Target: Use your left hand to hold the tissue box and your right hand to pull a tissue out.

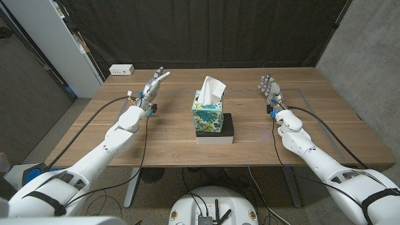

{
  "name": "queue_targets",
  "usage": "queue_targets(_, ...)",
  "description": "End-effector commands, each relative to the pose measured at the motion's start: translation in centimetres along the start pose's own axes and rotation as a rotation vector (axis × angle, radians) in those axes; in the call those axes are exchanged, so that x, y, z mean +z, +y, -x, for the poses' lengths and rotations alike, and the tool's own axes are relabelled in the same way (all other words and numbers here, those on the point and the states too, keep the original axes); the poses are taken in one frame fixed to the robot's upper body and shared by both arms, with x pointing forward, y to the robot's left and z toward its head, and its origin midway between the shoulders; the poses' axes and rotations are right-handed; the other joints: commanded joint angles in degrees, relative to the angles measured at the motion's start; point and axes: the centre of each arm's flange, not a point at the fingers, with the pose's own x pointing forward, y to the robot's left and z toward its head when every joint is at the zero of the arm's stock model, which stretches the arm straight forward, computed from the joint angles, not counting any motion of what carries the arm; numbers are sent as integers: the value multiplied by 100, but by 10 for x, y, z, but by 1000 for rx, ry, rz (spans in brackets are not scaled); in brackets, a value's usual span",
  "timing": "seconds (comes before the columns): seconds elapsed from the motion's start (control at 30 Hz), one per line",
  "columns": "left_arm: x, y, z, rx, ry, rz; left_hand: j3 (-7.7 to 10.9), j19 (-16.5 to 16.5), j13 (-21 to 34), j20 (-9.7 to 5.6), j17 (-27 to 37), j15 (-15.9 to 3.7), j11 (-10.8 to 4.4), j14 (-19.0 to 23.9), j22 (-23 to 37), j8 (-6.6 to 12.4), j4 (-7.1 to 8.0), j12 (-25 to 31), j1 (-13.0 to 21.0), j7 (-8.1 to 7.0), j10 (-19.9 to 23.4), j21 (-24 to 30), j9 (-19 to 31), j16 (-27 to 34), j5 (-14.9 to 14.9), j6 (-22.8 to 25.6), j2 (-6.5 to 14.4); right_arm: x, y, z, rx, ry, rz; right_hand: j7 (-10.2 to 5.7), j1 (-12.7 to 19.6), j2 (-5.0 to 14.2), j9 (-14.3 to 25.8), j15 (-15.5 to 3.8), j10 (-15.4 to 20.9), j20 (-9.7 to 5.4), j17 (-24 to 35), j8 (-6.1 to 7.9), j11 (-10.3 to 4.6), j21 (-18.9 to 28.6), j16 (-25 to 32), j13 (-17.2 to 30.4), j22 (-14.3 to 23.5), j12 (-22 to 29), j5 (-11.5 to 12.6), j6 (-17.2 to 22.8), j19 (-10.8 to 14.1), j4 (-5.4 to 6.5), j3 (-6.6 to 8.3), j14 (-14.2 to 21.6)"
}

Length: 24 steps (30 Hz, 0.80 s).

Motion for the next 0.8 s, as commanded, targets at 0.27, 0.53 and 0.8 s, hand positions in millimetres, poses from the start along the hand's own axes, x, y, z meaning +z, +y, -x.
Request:
queue_targets(0.27, 13, -1, 4, 14, -31, -305, -158, -212, 31, -139, 20, -3, -6, -1606, 17, 110, -16, 30, 257, -135, -1700, -113, 23, -11, 123, -2415, -12, 3, 3, 4, -8, -3, 23, 66, -12, -97, 17, -180, 61, 14, -40, 29, 19, -39, -37, 20, 25, 31, 14, 37, 39, -101, -34, 47)
queue_targets(0.53, 13, -4, 5, 3, -35, -303, -247, -134, 34, -162, 19, 4, 2, -1513, 18, 206, -16, 101, 343, -103, -1589, -122, 35, 39, 157, -2264, -14, 4, 3, 7, -16, -4, 32, 138, -24, -257, 16, 69, 83, 253, -145, 29, 41, -88, -72, 19, 27, 23, -1, 29, 152, -260, -138, 106)
queue_targets(0.8, 13, -7, 8, 0, -35, -295, -298, -72, 36, -188, 18, -33, -35, -1458, 19, 255, -11, 131, 392, -125, -1523, -122, 39, 55, 171, -2177, -6, 4, 2, 10, -15, 0, 29, 135, -24, -228, 16, 25, 128, 185, -169, 50, 57, -92, -70, 19, 30, 32, 2, 83, 239, -302, -149, 138)
